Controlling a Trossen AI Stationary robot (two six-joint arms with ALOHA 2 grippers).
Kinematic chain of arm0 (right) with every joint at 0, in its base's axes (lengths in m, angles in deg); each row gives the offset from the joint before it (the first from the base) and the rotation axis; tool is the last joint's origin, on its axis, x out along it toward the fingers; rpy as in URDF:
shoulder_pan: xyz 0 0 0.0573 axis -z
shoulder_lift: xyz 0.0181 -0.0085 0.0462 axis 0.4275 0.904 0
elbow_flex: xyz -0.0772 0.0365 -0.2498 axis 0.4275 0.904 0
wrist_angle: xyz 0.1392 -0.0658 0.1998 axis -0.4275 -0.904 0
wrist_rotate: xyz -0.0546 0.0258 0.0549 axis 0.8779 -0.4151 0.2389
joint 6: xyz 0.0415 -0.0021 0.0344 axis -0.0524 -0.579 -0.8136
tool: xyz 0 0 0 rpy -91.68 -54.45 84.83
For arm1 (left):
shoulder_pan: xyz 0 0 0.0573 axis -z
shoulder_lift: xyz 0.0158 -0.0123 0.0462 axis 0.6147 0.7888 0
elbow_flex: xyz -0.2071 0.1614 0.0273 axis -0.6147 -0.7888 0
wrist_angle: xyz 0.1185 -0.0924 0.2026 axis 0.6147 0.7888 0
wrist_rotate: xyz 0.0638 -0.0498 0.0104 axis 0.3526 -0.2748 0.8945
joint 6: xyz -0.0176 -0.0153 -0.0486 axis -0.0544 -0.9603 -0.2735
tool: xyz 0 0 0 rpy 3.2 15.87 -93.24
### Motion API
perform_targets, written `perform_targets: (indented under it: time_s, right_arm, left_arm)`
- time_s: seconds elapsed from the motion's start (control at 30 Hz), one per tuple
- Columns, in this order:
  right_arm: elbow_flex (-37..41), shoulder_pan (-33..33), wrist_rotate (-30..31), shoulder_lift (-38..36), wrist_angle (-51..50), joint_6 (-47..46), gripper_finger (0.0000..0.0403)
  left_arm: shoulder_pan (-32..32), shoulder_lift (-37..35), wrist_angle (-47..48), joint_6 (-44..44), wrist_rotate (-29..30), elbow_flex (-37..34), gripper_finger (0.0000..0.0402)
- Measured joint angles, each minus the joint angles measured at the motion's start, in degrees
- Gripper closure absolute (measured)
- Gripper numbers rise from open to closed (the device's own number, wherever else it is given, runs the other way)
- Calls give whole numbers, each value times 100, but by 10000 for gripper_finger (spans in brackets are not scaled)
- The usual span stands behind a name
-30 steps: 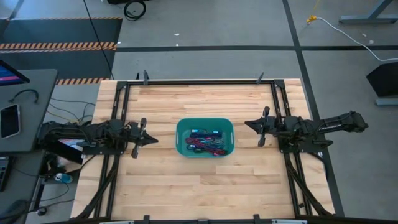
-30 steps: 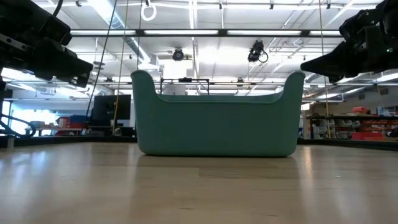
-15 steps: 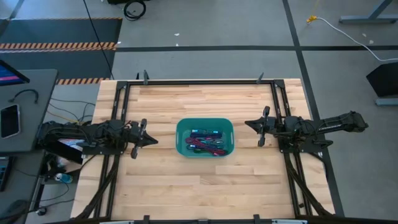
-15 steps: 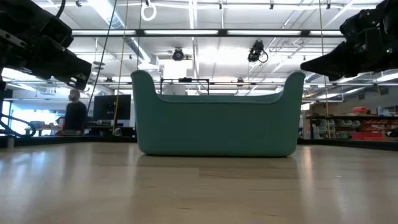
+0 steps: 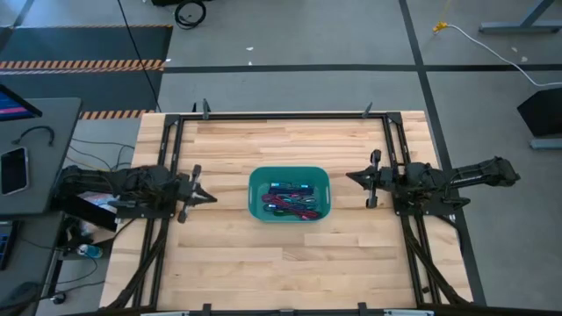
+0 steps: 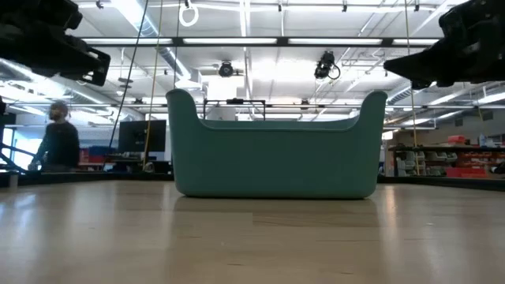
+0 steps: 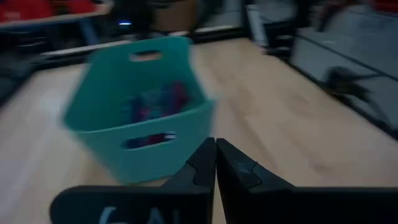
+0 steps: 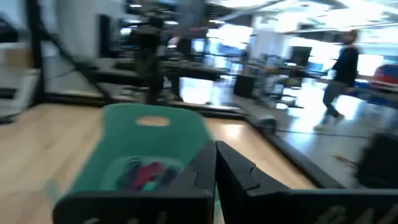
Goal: Pick and place USB-C Cables
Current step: Return to Home Position
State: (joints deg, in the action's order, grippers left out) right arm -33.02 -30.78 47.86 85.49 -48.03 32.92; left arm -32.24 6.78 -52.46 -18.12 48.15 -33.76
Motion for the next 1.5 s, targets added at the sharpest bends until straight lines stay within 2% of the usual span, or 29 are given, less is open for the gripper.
perform_targets:
  time_s: [0.1,0.17,0.37,0.53,0.83,1.13,1.5]
  right_arm:
    - [0,-2,-541,-4,-10,-45,391]
    - [0,-2,-671,-2,-8,-103,391]
    - [0,-2,-694,-2,-9,-86,391]
    - [0,-2,-723,-2,-10,-69,391]
    - [0,-2,-994,-2,-61,184,391]
    - [2,-2,-989,-2,-465,177,391]
    - [4,-2,-995,-2,-733,177,391]
  left_arm:
    - [220,0,-101,-73,-300,-99,383]
    - [384,-4,-390,-146,-320,-232,383]
    - [622,-7,-1258,-187,25,-792,383]
    - [619,-9,-1715,-290,79,-1134,383]
    - [612,-11,-1744,133,97,-1137,383]
    - [611,-9,-1737,307,758,-1139,383]
    - [611,-9,-1737,302,778,-1141,383]
